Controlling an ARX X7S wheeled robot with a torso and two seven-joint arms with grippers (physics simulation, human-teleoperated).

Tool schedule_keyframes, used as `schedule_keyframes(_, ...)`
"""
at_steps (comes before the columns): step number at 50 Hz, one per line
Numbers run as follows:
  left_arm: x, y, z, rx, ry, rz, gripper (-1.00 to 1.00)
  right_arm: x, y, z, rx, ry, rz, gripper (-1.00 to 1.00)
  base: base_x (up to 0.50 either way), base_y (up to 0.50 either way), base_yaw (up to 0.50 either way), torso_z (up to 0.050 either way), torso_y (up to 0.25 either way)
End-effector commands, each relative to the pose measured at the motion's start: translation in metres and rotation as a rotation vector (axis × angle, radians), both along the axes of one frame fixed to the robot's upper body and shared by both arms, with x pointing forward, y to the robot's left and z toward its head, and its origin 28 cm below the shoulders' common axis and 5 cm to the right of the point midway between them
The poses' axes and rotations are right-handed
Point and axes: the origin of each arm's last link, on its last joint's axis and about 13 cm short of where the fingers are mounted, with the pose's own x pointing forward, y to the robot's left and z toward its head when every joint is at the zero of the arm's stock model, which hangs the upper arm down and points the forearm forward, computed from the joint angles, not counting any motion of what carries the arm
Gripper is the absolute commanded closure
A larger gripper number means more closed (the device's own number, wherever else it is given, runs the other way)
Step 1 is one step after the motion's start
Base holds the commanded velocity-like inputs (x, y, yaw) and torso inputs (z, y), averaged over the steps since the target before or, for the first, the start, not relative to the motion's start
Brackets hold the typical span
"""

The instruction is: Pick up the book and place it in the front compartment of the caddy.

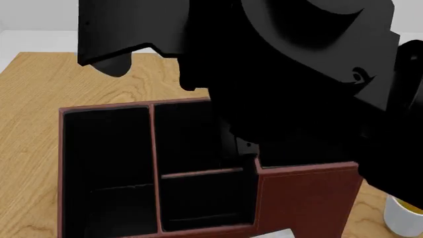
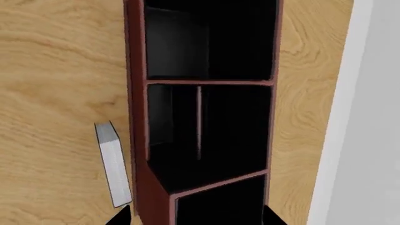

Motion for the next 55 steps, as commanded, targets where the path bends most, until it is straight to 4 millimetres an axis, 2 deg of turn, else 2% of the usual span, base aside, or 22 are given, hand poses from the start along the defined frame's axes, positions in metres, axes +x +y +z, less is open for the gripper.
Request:
schedule_keyframes(1,0.0,0.0,0.0,-0.001,0.0,0.0,-1.0,0.006,0.008,-0.008,-0.1,-0.003,0.139,-1.0,0.0,0.0,0.0,0.0,0.0)
schedule_keyframes(11,0.001,0.001,0.0,-0.001,0.0,0.002,-1.0,0.004,0.007,-0.014,-0.155,-0.002,0.19,-1.0,0.0,0.0,0.0,0.0,0.0)
schedule_keyframes(17,0.0,0.001,0.001,-0.002,-0.003,0.003,-1.0,0.006,0.011,-0.026,-0.181,0.019,0.215,-1.0,0.0,0.0,0.0,0.0,0.0)
schedule_keyframes(28,0.001,0.001,0.0,-0.004,-0.004,0.004,-1.0,0.004,0.015,-0.048,-0.188,0.166,0.164,-1.0,0.0,0.0,0.0,0.0,0.0)
schedule_keyframes(55,0.001,0.001,0.0,-0.005,-0.003,0.002,-1.0,-0.004,0.008,-0.085,-0.193,0.31,0.097,-1.0,0.0,0.0,0.0,0.0,0.0)
